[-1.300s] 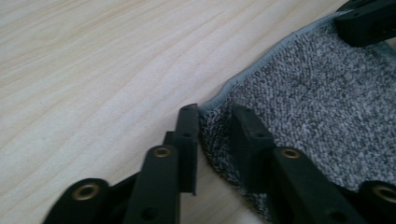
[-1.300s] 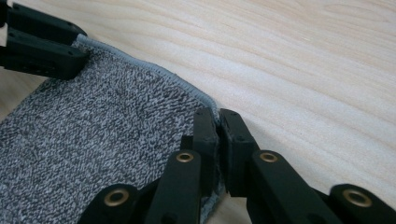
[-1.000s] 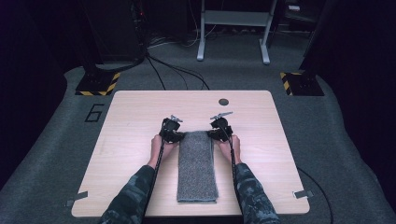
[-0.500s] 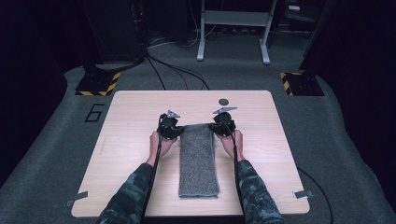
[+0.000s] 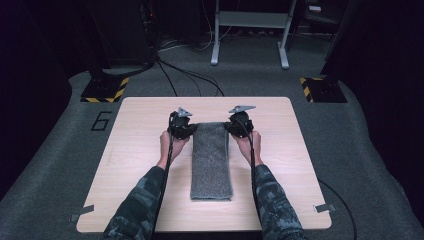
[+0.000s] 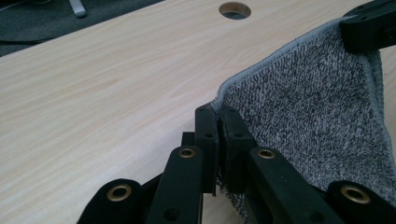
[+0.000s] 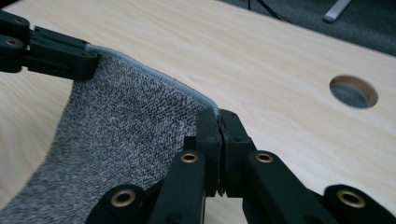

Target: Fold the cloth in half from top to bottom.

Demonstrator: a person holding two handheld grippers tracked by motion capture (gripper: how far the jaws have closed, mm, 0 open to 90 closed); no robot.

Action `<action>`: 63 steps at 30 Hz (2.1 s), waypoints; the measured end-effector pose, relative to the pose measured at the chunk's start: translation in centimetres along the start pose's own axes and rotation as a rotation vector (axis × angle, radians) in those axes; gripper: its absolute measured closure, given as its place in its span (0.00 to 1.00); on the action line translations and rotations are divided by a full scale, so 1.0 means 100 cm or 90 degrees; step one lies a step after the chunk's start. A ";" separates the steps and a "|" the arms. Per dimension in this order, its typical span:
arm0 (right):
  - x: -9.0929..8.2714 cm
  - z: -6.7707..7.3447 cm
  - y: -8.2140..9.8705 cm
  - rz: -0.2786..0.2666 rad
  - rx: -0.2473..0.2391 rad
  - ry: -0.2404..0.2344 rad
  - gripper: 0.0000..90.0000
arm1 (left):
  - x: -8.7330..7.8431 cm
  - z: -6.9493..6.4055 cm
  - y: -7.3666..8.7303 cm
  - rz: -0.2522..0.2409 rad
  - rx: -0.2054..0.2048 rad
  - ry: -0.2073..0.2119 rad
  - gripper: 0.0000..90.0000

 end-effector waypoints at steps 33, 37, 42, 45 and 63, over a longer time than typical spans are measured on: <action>-0.045 0.009 -0.031 -0.081 -0.039 -0.013 0.98 | -0.043 -0.017 -0.033 -0.071 0.045 0.011 0.96; -0.049 0.015 -0.015 -0.077 -0.034 -0.027 0.98 | -0.047 -0.025 -0.020 -0.062 0.053 0.026 0.96; -0.055 0.022 0.005 -0.071 -0.025 -0.045 0.98 | -0.054 -0.035 -0.003 -0.049 0.062 0.046 0.96; -0.059 0.028 0.016 -0.066 -0.029 -0.050 0.98 | -0.057 -0.041 0.010 -0.030 0.062 0.068 0.96; -0.069 0.048 0.073 -0.024 -0.007 -0.067 0.98 | -0.060 -0.065 0.057 0.004 0.038 0.126 0.94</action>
Point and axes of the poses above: each handheld gripper's, and its own axes: x roughly forward along the jaws, y roughly out of its underside, z roughly to its left, the point moved 9 cm from there along x, roughly forward along the jaws, and after that the axes turned 7 degrees about -z, right-handed, at the moved point
